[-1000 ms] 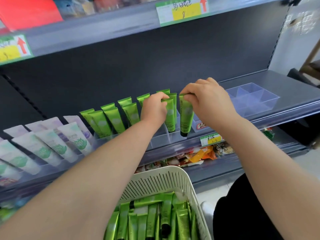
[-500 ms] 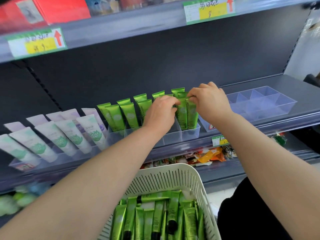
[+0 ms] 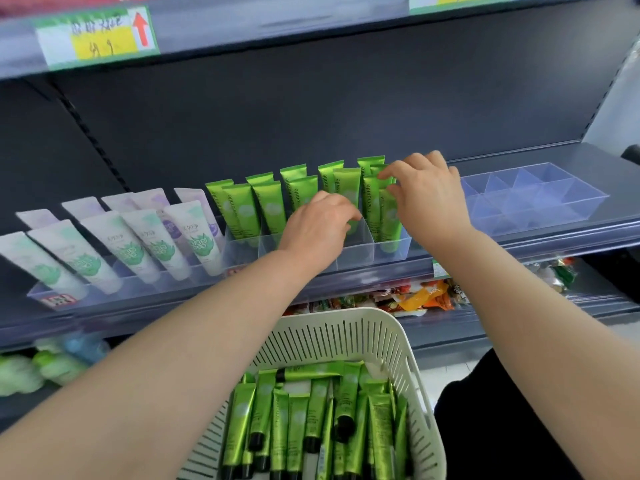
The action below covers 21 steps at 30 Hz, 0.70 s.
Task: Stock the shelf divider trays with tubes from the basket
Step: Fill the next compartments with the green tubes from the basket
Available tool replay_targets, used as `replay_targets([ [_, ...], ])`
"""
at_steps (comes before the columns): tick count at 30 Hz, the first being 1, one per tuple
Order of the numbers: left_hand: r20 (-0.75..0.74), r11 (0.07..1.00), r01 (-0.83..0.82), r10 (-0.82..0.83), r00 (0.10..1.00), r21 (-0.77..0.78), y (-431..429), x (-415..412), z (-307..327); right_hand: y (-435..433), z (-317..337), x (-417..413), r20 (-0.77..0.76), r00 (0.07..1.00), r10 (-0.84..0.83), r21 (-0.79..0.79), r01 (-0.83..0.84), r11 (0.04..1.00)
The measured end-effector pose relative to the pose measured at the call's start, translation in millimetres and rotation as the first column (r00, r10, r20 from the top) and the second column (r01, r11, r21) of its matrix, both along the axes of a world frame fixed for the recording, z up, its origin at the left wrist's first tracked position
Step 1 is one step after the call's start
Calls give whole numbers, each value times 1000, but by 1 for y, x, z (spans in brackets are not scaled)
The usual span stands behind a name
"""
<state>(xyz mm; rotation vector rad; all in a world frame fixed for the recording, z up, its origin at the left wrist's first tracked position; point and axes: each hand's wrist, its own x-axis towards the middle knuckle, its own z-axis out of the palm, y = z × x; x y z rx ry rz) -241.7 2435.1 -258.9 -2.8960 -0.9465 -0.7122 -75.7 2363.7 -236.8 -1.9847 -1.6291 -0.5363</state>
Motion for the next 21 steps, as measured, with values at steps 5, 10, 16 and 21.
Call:
replay_targets([
  [5, 18, 999, 26, -25, 1000, -26, -13, -29, -23, -25, -26, -31, 87, 991, 101, 95, -109, 989],
  [10, -24, 993, -16, 13, 1000, -113, -29, -75, -74, -46, -87, -72, 69, 973, 221, -60, -217, 974],
  [16, -170, 966, -115, 76, 983, -231, -57, -131, -147, -60, -156, -96, 21, 953, 303, -375, -273, 886],
  [21, -357, 922, -218, 96, 929, -319, -84, -170, -200, -62, -203, -106, -54, 957, 284, -758, -225, 612],
])
